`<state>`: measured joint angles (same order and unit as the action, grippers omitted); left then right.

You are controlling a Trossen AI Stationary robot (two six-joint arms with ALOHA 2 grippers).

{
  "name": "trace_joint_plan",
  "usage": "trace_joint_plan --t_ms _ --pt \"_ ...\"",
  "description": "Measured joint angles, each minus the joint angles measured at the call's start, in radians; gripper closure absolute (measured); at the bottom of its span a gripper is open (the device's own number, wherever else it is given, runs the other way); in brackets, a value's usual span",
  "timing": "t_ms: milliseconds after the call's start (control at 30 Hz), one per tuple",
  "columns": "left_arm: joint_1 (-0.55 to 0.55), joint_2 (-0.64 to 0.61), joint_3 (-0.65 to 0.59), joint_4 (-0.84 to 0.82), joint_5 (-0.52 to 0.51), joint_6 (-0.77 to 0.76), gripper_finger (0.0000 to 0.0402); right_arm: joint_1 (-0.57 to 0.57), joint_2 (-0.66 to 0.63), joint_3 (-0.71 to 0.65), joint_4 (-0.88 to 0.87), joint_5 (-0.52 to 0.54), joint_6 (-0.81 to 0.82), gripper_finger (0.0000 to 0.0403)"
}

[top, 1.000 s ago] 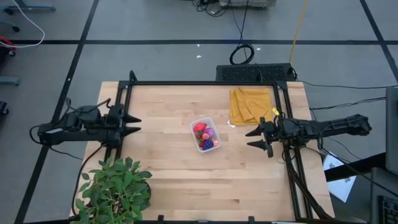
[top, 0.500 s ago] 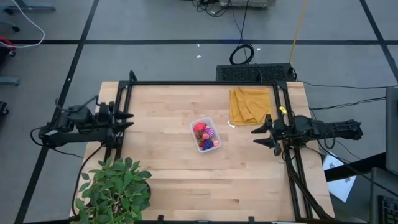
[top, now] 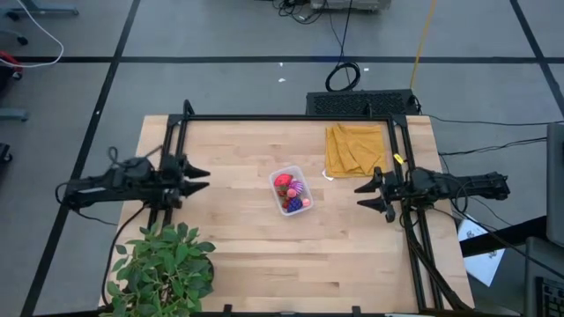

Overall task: Pick and placing Produce into tupperware
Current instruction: Return to Home Position

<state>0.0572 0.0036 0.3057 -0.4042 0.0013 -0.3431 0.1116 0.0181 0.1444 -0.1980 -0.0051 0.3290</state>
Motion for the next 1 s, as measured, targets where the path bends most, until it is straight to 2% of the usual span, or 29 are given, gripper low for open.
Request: trace_joint_plan --t_ms 167,367,633,900,1000 --pt "0.000 0.000 -0.126 0.101 -0.003 0.032 0.0206 0.000 -0.012 0.000 0.027 -0.002 -0.018 0.0211" --pt "0.002 0.001 -0.243 0.278 -0.012 0.158 0.0206 0.000 -0.016 0.000 0.025 -0.052 -0.050 0.0211" --pt "0.027 0.011 -0.249 0.296 -0.032 0.208 0.0206 0.000 -0.015 0.000 0.028 -0.050 -0.136 0.0211" --pt "0.044 0.010 -0.250 0.298 -0.032 0.233 0.0206 0.000 -0.015 -0.121 0.224 -0.047 -0.176 0.0211" --pt "0.048 0.011 -0.251 0.300 -0.032 0.234 0.0206 -0.006 -0.009 -0.124 0.232 -0.041 -0.173 0.0211"
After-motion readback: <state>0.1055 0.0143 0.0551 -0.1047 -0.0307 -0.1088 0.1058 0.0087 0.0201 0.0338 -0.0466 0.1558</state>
